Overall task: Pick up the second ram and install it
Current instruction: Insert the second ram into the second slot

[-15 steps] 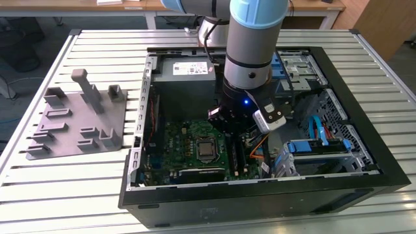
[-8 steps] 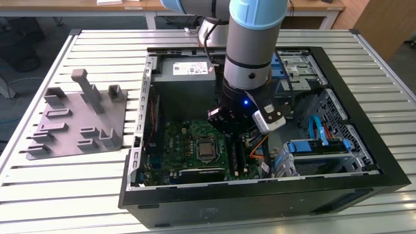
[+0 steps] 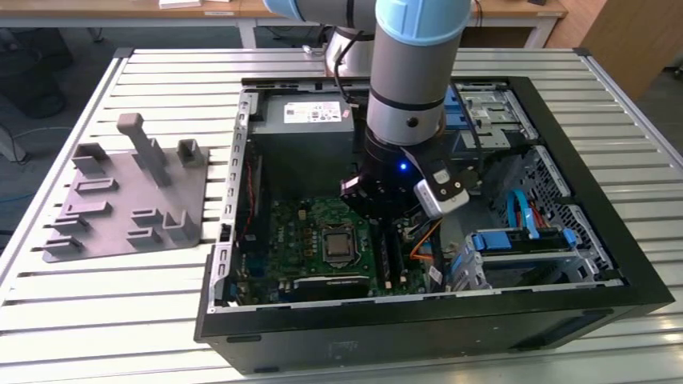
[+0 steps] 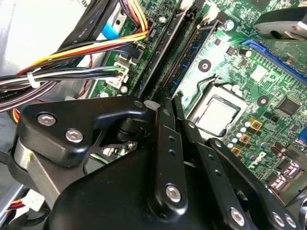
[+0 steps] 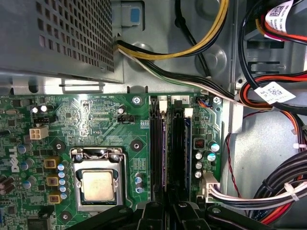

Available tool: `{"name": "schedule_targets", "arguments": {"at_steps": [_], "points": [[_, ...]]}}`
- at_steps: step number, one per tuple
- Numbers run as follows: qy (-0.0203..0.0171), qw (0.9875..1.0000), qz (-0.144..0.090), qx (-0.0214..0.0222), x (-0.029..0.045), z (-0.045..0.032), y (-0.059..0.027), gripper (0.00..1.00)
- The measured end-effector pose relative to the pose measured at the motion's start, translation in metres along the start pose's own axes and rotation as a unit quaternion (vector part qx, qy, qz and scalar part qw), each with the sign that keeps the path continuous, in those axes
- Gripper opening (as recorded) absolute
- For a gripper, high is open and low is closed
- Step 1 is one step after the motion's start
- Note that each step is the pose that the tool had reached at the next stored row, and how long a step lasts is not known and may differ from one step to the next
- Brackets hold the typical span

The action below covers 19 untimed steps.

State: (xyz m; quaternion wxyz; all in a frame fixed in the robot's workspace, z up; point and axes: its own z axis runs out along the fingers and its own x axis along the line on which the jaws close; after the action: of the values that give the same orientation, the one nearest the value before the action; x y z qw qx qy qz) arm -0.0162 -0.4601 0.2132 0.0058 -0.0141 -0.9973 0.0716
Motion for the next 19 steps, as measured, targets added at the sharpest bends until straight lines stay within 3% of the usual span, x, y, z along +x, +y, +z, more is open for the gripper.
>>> {"name": "schedule_targets", "arguments": {"at_steps": [4, 19], "points": [[-0.0003, 1.0000, -0.002, 0.0039, 0.0001, -0.0001, -0.0001, 0.14], [-0.0004, 1.0000, -0.002, 0.0052, -0.0001, 0.0039, 0.0005, 0.14]]}}
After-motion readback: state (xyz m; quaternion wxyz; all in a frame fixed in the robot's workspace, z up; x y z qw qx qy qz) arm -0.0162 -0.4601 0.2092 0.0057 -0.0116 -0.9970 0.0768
